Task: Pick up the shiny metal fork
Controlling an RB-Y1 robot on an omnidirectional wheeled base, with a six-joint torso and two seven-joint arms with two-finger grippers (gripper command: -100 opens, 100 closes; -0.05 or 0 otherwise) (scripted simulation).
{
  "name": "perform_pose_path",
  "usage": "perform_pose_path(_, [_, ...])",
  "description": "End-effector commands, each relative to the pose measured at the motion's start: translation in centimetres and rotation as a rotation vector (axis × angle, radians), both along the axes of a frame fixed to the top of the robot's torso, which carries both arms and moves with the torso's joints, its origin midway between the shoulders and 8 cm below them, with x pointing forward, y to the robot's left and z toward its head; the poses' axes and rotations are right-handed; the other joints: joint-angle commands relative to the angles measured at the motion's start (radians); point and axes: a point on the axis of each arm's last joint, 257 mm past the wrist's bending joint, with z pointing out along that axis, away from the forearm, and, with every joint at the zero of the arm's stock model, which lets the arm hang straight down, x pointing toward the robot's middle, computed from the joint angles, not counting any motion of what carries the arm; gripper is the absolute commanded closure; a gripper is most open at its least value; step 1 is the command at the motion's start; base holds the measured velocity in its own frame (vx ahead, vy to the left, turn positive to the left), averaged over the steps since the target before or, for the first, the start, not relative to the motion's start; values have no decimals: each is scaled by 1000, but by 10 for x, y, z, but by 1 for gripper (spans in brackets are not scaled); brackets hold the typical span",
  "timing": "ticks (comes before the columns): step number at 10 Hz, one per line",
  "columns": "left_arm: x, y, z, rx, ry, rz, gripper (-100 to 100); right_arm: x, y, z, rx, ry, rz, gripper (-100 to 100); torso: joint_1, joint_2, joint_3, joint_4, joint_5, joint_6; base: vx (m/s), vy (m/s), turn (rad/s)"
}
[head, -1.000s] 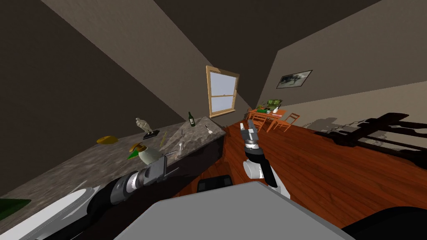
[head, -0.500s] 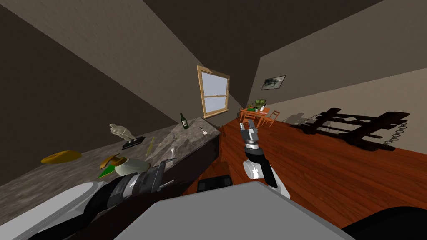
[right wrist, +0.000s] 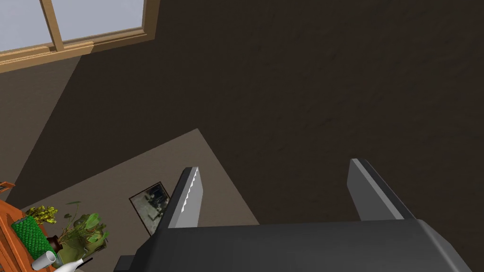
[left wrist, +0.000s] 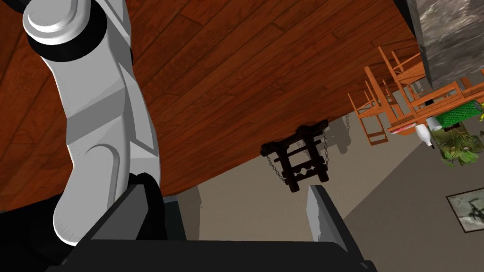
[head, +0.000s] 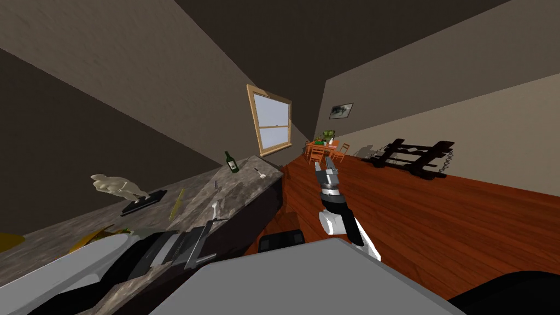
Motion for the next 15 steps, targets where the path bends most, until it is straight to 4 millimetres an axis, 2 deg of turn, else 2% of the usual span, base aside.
perform_pose_path(1, [-12,15,-16,79,34,-60,-100,0,0,0,0,0,0,0,0,0,0,0,0,0,15,-4,-283])
perform_pose_path(4, [-26,41,-35,195,67,-130,-100,0,0,0,0,0,0,0,0,-1,0,0,0,1,16,3,-185])
perform_pose_path(5, [-38,60,-44,256,102,-173,-100,0,0,0,0,0,0,0,0,0,0,0,0,0,19,-2,-257])
perform_pose_path(6, [-39,64,-46,275,102,-182,-100,0,0,0,0,0,0,0,0,-1,0,0,0,1,18,4,-181])
perform_pose_path(7, [-50,84,-54,338,137,-224,-100,0,0,0,0,0,0,0,0,-1,0,0,0,0,24,2,-323])
perform_pose_path(8, [-51,87,-56,352,137,-231,-100,0,0,0,0,0,0,0,0,-1,-1,0,0,1,21,10,-123])
perform_pose_path(9, [-62,108,-62,413,172,-270,-100,0,0,0,0,0,0,0,0,-1,0,0,0,0,30,4,-245])
perform_pose_path(10, [-63,110,-63,424,172,-276,-100,0,0,0,0,0,0,0,0,-1,-1,0,0,1,23,8,-124])
perform_pose_path(11, [-74,132,-67,483,207,-313,-100,0,0,0,0,0,0,0,0,-1,-1,0,0,0,26,3,-215])
perform_pose_path(12, [-75,134,-68,491,207,-317,-100,0,0,0,0,0,0,0,0,-1,-1,0,0,0,22,6,-119])
perform_pose_path(13, [-85,155,-70,547,242,-351,-100,0,0,0,0,0,0,0,0,-1,0,0,0,0,26,3,-235])
perform_pose_path(14, [-85,156,-71,553,242,-355,-100,0,0,0,0,0,0,0,-1,-1,-1,0,0,0,23,8,-134])
perform_pose_path(15, [-95,176,-72,605,276,-385,-100,0,0,0,0,0,0,0,0,-1,-1,0,0,0,31,3,-191])
